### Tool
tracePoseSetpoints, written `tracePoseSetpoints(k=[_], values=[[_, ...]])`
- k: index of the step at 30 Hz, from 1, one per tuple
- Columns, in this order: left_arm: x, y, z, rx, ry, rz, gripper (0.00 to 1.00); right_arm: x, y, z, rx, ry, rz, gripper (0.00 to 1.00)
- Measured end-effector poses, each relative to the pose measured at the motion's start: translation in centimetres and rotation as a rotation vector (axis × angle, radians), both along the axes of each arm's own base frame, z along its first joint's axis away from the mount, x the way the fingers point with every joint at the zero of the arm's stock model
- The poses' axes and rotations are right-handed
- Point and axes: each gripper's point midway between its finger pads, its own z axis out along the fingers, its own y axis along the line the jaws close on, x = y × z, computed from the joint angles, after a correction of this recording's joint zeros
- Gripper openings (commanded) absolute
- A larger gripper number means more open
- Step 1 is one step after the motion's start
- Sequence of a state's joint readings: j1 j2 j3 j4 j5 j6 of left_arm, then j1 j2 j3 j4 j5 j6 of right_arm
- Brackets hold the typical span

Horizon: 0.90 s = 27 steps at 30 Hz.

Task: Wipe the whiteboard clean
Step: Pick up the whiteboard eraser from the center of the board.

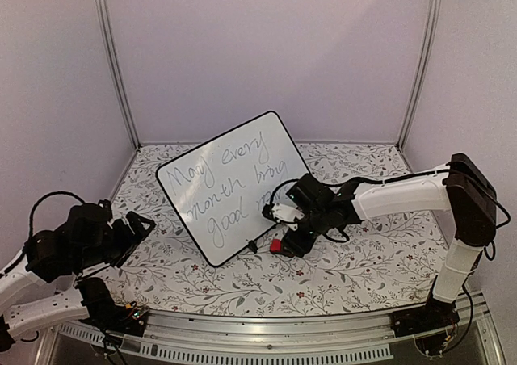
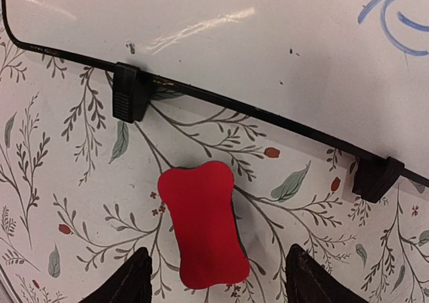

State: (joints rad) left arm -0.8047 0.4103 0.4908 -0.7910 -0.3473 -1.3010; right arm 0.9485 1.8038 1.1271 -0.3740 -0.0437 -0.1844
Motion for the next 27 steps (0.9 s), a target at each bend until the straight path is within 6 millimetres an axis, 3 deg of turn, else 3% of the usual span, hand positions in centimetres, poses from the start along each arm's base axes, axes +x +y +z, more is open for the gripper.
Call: tracePoseSetpoints(k=[13,27], values=[[0.3,-0.9,1.3,0.029,-0.024,-0.064,1.0,0.0,0.7,0.6,0.023,0.03,0.045,0.62],[0.1,-1.3,1.0,0.006,-0.016,-0.084,1.0,0.1,0.4,-0.5,0.001,0.043,0.068,0.68]])
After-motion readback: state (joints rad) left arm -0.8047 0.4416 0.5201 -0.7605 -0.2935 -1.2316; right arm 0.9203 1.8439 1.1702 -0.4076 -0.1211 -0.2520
